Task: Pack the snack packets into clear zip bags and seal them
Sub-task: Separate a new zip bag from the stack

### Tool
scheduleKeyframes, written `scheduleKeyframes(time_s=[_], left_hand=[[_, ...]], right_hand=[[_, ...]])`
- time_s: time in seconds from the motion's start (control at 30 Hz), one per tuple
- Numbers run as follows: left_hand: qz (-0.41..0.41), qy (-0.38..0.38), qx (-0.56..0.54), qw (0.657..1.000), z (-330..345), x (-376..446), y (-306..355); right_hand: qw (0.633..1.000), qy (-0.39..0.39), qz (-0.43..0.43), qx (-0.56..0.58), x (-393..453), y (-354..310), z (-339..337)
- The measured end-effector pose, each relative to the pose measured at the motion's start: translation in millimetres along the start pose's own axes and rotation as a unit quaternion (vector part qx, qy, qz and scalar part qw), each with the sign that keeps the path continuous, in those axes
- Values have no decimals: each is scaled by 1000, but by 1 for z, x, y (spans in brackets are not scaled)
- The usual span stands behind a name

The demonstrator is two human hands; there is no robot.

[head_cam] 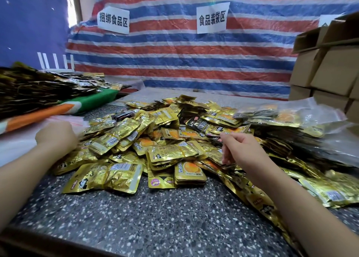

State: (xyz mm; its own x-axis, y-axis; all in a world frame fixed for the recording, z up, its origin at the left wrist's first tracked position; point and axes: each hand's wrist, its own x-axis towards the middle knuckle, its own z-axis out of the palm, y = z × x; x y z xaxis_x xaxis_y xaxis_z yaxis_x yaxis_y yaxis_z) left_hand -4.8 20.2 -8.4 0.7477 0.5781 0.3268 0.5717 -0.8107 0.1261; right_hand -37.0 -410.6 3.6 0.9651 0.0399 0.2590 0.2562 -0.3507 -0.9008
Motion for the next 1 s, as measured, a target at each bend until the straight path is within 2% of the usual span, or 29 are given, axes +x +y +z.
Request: scheduleKeyframes(time_s=[0.13, 0.27, 0.33, 0.43, 0.57, 0.7, 0.8, 0.87, 1.0], left_hand=[[3, 42, -68, 997, -7, -5, 0], [49, 109, -165, 979, -21, -11, 23], [82, 138, -257, 953, -33, -17, 44], [111, 163, -418, 887, -56, -38, 90], [173, 54, -612, 770, -78, -99, 160], [227, -104, -678, 691, -68, -160, 208], [222, -229, -692, 648, -52, -186, 219], [255, -280, -678, 630, -44, -193, 220], [318, -269, -655, 631, -43, -194, 215]], right_hand=[[1000, 0, -1, 8, -1, -2, -1], [1000, -1, 4, 12, -2, -4, -1], [1000, -2, 6, 9, -3, -5, 0], [1000, -5, 13, 9, -4, -7, 0], [998, 0, 44, 52, -4, -10, -4], [989, 10, 89, 117, -4, -11, -7], [981, 7, 131, 144, -3, -13, -9], [975, 1, 161, 152, -2, -13, -11], [965, 12, 211, 156, 0, -12, -13]])
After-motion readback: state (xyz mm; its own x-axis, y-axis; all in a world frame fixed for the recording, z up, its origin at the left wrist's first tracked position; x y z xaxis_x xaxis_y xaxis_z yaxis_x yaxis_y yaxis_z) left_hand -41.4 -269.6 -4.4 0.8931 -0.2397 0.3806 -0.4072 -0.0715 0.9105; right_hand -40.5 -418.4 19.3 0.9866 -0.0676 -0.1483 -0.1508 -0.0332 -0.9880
